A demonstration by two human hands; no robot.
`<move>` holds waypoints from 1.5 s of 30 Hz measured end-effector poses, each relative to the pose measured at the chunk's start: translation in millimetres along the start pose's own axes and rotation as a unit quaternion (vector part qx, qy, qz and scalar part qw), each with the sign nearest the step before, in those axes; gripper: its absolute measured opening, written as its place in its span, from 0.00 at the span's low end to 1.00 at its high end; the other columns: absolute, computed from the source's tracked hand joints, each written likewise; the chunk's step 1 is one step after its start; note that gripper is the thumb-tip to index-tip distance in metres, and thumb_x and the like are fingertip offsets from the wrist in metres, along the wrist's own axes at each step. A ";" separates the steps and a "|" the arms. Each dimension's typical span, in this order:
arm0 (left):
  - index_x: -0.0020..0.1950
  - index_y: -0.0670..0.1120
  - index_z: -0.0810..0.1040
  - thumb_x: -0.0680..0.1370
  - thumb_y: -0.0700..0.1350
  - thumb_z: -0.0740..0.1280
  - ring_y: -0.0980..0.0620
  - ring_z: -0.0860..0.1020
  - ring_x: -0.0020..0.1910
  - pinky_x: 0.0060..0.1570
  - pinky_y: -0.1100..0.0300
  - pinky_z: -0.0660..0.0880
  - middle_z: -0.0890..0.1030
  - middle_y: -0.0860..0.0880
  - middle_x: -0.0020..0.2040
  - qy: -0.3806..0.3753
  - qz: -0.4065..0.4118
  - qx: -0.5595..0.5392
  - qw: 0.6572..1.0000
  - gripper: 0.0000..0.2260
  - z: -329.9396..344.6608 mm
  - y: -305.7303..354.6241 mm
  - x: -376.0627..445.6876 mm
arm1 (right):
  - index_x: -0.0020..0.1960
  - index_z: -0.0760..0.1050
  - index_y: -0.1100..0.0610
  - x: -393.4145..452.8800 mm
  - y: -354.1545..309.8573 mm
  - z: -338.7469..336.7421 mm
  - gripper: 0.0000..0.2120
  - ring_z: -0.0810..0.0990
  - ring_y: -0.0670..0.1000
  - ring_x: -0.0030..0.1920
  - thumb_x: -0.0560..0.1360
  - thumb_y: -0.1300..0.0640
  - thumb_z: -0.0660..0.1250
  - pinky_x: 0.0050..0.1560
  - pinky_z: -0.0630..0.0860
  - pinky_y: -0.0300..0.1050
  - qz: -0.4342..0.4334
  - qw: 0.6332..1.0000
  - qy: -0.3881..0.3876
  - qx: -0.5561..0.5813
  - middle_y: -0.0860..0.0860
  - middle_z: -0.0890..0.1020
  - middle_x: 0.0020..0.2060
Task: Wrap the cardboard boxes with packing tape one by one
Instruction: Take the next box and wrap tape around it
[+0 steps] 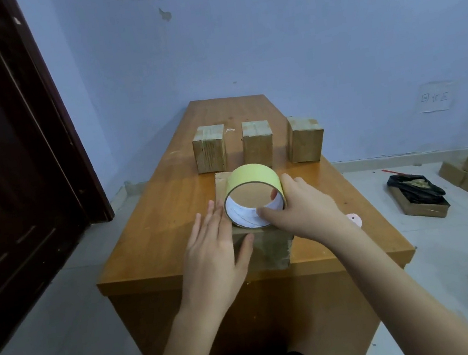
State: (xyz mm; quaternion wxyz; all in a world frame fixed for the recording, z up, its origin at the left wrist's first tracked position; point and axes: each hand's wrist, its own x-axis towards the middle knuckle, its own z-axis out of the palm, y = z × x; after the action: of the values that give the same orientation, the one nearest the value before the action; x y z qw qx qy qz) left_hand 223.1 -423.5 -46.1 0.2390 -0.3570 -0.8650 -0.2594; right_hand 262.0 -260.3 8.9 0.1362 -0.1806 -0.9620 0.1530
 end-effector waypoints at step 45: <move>0.67 0.38 0.72 0.73 0.56 0.67 0.47 0.76 0.62 0.60 0.55 0.67 0.76 0.42 0.64 0.009 0.027 0.066 0.997 0.29 -2.0 -2.8 -1.6 | 0.46 0.70 0.52 -1.8 32.3 -9.3 0.08 0.81 0.40 0.39 0.78 0.65 0.62 0.31 0.73 0.30 -0.014 0.930 0.022 0.367 0.43 0.80 0.38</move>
State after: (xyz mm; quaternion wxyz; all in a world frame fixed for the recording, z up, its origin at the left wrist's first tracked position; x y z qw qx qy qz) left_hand 222.5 -427.2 -46.4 0.2766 -0.3617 -0.8680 -0.1982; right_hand 276.4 -230.1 6.0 0.2165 -0.1081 -0.8380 0.4890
